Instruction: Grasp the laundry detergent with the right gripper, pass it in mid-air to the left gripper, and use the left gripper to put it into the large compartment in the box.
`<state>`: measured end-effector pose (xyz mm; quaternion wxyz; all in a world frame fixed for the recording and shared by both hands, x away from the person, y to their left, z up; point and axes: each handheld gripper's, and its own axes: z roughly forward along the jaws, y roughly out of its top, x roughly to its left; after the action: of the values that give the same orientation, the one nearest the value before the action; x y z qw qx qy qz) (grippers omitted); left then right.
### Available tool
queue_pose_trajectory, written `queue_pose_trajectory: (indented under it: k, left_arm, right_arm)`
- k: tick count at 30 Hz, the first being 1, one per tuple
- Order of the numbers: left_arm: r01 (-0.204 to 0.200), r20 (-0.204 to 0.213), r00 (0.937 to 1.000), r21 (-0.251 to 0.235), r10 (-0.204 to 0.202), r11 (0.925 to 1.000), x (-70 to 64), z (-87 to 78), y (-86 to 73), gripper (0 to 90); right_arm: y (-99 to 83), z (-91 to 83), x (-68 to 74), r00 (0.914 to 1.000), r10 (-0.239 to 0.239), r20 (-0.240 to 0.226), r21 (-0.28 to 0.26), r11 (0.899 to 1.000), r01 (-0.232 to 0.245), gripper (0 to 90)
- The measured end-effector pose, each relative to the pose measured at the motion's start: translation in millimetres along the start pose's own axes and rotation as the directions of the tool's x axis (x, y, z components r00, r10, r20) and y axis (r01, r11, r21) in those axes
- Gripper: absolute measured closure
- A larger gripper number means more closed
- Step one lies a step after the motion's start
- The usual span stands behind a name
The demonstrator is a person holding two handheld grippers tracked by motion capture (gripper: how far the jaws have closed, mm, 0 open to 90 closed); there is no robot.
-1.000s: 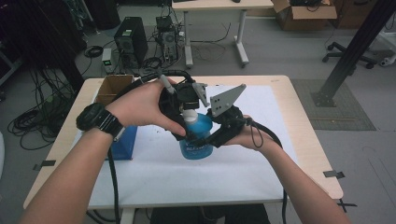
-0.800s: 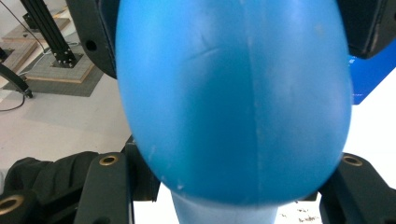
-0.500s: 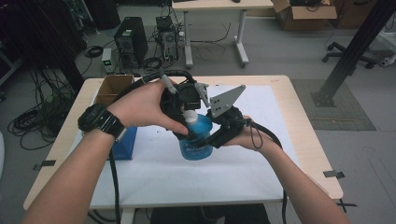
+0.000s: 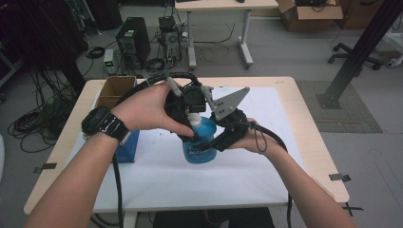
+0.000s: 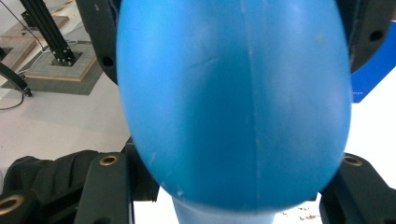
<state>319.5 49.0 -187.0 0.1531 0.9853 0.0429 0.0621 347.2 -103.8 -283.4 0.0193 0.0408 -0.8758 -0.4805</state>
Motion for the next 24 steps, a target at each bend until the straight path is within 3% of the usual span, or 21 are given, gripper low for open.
queue_pose_trajectory:
  k: [6, 18, 24]
  left_arm:
    - [-0.002, 0.004, 1.0, 0.009, 0.002, 1.0, -0.5, 0.1, 1.2, 37.0]
    - [0.0, 0.007, 1.0, 0.022, 0.0, 0.9998, -0.4, -0.6, 3.9, 37.7]
    - [0.029, 0.017, 0.9994, 0.007, -0.029, 0.9996, 1.8, -5.3, 5.1, 37.9]
  right_arm:
    - [-0.6, -0.2, -1.2, 1.0, 0.008, 0.004, 0.006, 1.0, -0.008, 41.6]
    - [-0.1, -0.8, -1.5, 1.0, 0.007, 0.003, 0.011, 1.0, -0.007, 41.6]
    - [0.7, -3.7, -2.7, 0.9999, 0.014, -0.01, -0.007, 1.0, -0.014, 41.1]
